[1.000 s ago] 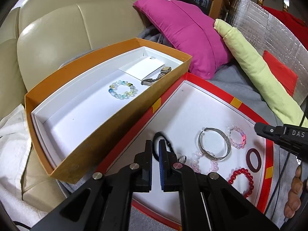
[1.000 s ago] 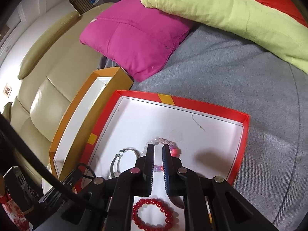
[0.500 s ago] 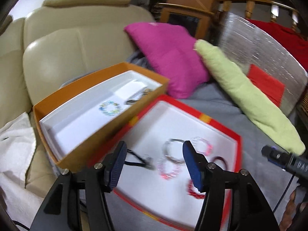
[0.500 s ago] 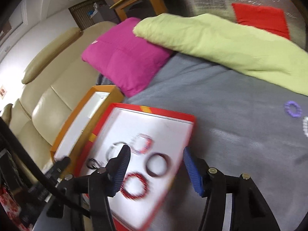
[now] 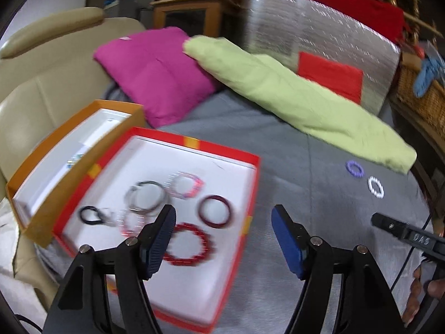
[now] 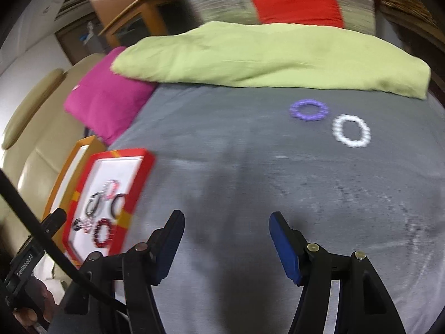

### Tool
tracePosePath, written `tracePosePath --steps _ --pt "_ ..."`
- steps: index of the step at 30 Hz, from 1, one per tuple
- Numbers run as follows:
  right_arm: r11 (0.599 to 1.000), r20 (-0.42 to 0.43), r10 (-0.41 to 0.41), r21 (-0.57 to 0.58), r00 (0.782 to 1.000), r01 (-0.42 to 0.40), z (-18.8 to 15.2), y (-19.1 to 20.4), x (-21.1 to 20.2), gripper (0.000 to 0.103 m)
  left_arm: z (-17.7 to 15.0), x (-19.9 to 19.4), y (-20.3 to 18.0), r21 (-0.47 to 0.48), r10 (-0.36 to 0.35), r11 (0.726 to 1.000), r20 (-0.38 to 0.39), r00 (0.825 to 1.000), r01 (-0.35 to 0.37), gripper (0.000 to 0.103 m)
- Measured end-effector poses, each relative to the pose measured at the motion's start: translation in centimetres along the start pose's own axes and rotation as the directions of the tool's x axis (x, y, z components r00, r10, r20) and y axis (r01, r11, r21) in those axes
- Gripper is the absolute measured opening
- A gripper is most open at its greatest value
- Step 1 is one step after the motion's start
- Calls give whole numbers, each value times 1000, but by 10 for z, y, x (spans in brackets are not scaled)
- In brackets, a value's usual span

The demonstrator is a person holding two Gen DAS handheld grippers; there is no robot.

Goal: Organize jewelry
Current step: 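Move both open tools back to the purple and white bracelets, then grasp the white bead bracelet with the right tool while the left tool grasps the purple bead bracelet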

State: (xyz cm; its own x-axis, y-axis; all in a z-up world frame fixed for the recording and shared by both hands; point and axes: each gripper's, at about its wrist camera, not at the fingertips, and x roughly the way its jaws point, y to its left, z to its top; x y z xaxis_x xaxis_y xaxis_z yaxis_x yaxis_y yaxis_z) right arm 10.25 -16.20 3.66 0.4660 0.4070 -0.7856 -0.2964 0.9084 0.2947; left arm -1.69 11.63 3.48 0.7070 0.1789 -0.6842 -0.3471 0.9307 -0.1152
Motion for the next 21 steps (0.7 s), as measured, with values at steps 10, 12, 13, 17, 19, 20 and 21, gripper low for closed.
tracePosePath --steps 10,12,13,17,19,20,21 --pt "972 -4 -130 197 992 128 39 -126 5 67 6 67 -97 111 -59 991 -93 994 70 72" --pt "968 -7 -142 207 990 141 52 -138 11 67 11 75 -114 136 -77 987 -101 992 90 72" --pt "966 -12 -149 212 989 148 60 -143 15 67 13 79 -123 149 -81 984 -100 992 96 72" --pt "956 -63 -180 223 982 190 85 -154 38 52 19 91 -148 173 -98 978 -103 990 115 72" --pt "951 -80 -203 221 976 216 94 -156 48 47 20 95 -155 173 -111 977 -102 989 128 72" --pt "948 -94 -222 211 971 237 98 -155 53 45 20 97 -159 180 -116 975 -102 988 133 72" --pt "945 -111 -241 199 964 259 100 -154 59 44 19 99 -162 190 -114 973 -102 988 132 72"
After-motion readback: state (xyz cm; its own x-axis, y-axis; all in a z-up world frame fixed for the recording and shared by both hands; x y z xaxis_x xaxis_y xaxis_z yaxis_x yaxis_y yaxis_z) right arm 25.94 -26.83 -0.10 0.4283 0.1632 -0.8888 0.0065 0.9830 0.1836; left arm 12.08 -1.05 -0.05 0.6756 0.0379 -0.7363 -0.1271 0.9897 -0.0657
